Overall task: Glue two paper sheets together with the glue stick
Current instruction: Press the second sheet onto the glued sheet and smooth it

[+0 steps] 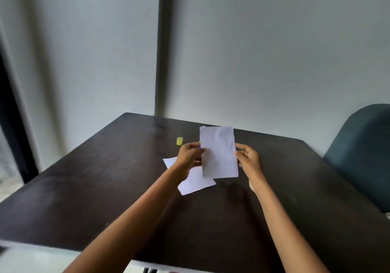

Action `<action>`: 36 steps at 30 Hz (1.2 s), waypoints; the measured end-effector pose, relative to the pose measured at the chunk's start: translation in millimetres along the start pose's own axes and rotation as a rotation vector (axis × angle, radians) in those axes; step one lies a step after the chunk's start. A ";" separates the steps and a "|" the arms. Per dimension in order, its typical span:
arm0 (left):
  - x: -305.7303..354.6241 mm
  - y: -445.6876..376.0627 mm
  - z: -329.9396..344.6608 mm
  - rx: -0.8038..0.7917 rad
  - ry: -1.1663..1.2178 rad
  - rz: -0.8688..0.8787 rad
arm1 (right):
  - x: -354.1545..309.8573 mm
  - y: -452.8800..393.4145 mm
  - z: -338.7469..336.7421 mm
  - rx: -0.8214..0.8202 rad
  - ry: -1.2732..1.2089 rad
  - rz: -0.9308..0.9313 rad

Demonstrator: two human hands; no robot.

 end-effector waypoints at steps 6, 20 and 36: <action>56.6 18.0 -73.9 0.368 -0.320 0.347 | -19.4 -23.9 46.0 -0.090 0.125 -0.006; 57.2 -20.1 -34.0 -0.109 -1.011 0.030 | -64.1 -31.0 79.7 -0.230 0.445 -0.278; 1.0 21.9 -72.8 0.246 -0.188 0.068 | 16.1 -7.0 70.4 -0.100 -0.365 0.048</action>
Point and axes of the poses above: each hand's wrist, its own y-axis away from the middle knuckle, its own z-axis out of the palm, x = y × z, the point moved 10 cm from there along -y, towards the middle knuckle, and after that the axes turned 12 degrees about -x, right-handed, at the moved point
